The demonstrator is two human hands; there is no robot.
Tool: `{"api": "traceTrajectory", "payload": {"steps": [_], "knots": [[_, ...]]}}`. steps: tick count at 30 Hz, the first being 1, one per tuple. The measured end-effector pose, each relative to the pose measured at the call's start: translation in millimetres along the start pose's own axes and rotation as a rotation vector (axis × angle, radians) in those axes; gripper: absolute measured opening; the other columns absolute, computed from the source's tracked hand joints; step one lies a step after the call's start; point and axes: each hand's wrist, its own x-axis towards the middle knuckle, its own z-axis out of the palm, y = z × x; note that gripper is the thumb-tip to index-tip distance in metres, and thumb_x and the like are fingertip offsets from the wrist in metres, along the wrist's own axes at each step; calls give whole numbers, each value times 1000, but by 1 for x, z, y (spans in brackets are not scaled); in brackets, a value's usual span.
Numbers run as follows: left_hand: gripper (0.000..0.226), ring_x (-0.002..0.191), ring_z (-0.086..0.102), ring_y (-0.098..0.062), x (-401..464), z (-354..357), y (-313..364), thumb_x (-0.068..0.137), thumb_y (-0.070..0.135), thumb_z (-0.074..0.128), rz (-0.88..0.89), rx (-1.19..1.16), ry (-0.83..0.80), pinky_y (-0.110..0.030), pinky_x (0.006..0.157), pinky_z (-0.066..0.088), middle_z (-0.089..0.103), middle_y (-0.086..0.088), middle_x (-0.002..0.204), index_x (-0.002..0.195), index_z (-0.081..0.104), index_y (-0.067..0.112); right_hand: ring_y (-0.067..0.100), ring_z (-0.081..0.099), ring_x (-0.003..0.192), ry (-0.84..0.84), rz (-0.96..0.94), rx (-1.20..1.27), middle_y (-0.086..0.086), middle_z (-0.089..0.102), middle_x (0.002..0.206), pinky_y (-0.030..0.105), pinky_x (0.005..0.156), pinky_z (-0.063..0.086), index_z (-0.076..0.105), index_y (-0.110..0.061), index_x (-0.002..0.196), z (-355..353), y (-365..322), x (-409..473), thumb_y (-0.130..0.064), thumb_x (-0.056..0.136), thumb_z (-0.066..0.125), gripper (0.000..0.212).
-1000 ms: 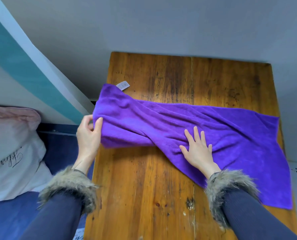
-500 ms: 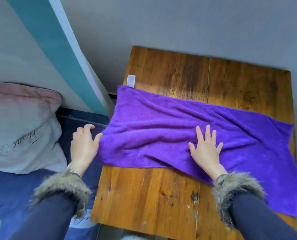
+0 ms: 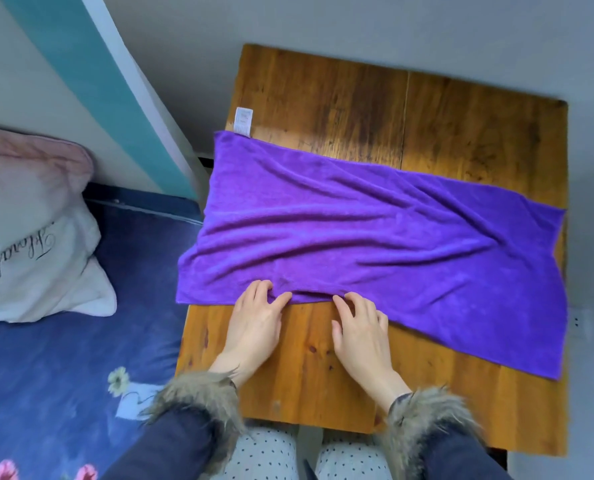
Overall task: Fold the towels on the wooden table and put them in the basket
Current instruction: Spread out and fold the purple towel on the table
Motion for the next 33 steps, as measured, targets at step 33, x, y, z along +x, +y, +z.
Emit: {"api": "traceTrajectory", "payload": {"steps": [33], "knots": [[51, 143, -1, -35, 43, 24, 139, 93, 30, 45, 94, 168, -217, -66, 105, 16, 2, -11, 157, 142, 30, 27, 33, 21, 141, -38, 413, 192, 14, 27, 151, 50, 105, 33, 42, -13, 138, -35, 170, -36, -22, 90, 53, 50]]}}
